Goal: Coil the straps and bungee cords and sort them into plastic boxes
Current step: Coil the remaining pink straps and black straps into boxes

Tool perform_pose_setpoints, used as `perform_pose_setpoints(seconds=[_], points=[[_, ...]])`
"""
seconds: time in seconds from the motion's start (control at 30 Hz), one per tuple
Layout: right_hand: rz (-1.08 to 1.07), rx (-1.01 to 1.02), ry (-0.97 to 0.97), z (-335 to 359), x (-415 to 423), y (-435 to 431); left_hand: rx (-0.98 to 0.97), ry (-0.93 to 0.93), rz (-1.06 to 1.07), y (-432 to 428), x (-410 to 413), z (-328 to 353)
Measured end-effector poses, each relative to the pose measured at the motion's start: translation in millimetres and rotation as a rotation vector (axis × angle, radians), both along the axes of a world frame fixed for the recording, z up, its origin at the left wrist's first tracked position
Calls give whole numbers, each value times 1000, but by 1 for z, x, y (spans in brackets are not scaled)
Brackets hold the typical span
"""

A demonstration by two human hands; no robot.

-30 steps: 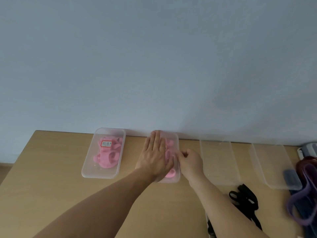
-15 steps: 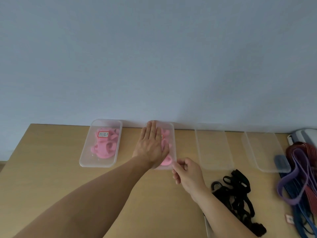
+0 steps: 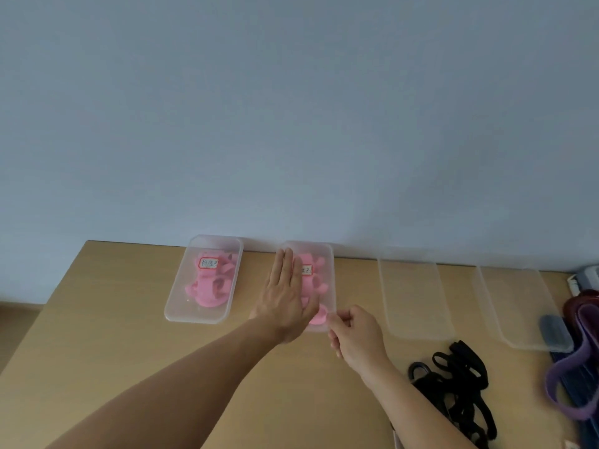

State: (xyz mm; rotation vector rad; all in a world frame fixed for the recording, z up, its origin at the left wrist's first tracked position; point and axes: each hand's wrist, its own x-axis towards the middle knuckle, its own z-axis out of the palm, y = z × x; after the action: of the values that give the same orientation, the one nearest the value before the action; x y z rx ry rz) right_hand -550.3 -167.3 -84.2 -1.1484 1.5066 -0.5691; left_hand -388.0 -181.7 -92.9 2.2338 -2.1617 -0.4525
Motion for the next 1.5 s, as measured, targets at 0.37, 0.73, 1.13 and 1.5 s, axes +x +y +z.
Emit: perform_pose_setpoints(seconds=[0.37, 0.73, 1.13, 1.5], points=[[64, 92, -51, 4, 1, -9, 34, -77, -27, -2, 12, 1], [294, -265, 366, 45, -39, -10, -92, 32, -60, 7, -5, 55], [103, -374, 652, 80, -158, 64, 19, 594, -181, 65, -123, 77], [289, -112, 774, 32, -209, 92, 152, 582, -103, 89, -168, 71]])
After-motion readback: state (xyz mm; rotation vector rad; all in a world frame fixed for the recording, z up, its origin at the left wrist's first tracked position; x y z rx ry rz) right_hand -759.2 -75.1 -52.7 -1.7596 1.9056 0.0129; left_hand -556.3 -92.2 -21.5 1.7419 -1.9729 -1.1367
